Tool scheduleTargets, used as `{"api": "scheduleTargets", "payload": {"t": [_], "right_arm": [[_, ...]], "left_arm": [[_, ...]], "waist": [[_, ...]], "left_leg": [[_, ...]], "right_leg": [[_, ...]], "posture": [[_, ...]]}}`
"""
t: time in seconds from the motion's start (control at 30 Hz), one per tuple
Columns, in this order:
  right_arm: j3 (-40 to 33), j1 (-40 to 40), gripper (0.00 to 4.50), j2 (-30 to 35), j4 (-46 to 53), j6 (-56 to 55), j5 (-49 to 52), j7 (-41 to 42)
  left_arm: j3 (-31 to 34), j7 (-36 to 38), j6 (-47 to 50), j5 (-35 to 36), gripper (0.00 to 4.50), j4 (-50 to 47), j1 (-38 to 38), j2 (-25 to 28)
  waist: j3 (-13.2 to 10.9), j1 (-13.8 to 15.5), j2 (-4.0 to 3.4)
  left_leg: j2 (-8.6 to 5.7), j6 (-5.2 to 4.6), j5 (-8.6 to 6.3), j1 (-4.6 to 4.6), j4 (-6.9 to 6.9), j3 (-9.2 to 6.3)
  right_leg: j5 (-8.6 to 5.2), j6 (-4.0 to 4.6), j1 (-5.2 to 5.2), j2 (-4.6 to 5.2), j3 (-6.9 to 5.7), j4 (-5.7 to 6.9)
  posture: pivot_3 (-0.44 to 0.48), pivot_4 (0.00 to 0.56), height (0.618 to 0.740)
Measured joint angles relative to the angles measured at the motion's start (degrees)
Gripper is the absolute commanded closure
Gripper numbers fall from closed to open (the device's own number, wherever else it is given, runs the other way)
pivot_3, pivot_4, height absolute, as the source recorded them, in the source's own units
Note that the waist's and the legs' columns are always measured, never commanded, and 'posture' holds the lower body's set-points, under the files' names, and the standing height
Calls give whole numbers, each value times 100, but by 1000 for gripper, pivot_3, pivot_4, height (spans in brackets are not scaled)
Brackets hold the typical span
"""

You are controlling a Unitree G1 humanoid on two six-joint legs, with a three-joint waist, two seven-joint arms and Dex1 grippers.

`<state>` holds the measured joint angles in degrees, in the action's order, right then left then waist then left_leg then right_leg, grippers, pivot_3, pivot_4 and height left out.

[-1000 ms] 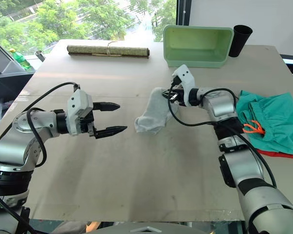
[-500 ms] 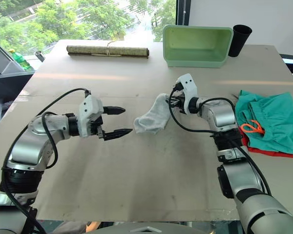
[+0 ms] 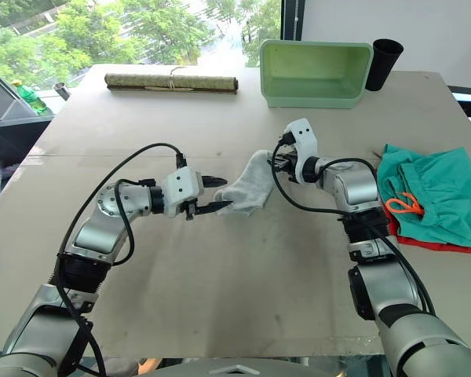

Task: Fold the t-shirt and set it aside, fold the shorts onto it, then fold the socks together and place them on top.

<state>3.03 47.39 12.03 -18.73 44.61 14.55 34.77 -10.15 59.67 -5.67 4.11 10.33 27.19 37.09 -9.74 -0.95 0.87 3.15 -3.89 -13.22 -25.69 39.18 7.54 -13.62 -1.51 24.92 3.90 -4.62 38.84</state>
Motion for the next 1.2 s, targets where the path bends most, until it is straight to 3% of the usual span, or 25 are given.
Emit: {"api": "scheduleTargets", "payload": {"t": [0.37,0.43,0.57,0.9,1.0,1.2], "right_arm": [[0,0,4500,6,0,-1,15,-18],[0,-1,4500,6,0,-1,15,-22],[0,-22,4500,8,0,-3,15,-31],[0,-52,4500,3,0,-14,15,-43],[0,-52,4500,3,0,-16,15,-47],[0,-52,4500,6,0,-16,15,-53]], "left_arm": [[-81,484,-224,289,2757,168,200,-249],[-45,509,-101,356,2275,164,221,-256],[-41,551,-224,362,579,164,188,-228],[-123,763,-510,214,579,269,69,-81],[-130,745,-578,157,1405,374,76,-146],[-163,612,-721,44,4266,550,81,-256]], "waist": [[0,4,0],[0,2,0],[0,1,0],[0,5,0],[0,3,0],[0,7,0]], "left_leg": [[-1,-1,0,-1,1,0],[-1,-1,0,0,1,0],[0,-1,0,0,1,0],[0,-1,0,0,1,0],[0,-1,0,0,1,0],[0,-1,0,-1,1,0]], "right_leg": [[0,-1,0,1,0,1],[0,-1,0,1,1,0],[0,-1,0,1,1,0],[0,-1,0,1,0,0],[0,-1,0,0,0,0],[0,-1,-1,1,0,0]], "posture": [[0,150,740],[0,150,740],[0,150,740],[0,150,740],[0,150,740],[0,150,740]]}}
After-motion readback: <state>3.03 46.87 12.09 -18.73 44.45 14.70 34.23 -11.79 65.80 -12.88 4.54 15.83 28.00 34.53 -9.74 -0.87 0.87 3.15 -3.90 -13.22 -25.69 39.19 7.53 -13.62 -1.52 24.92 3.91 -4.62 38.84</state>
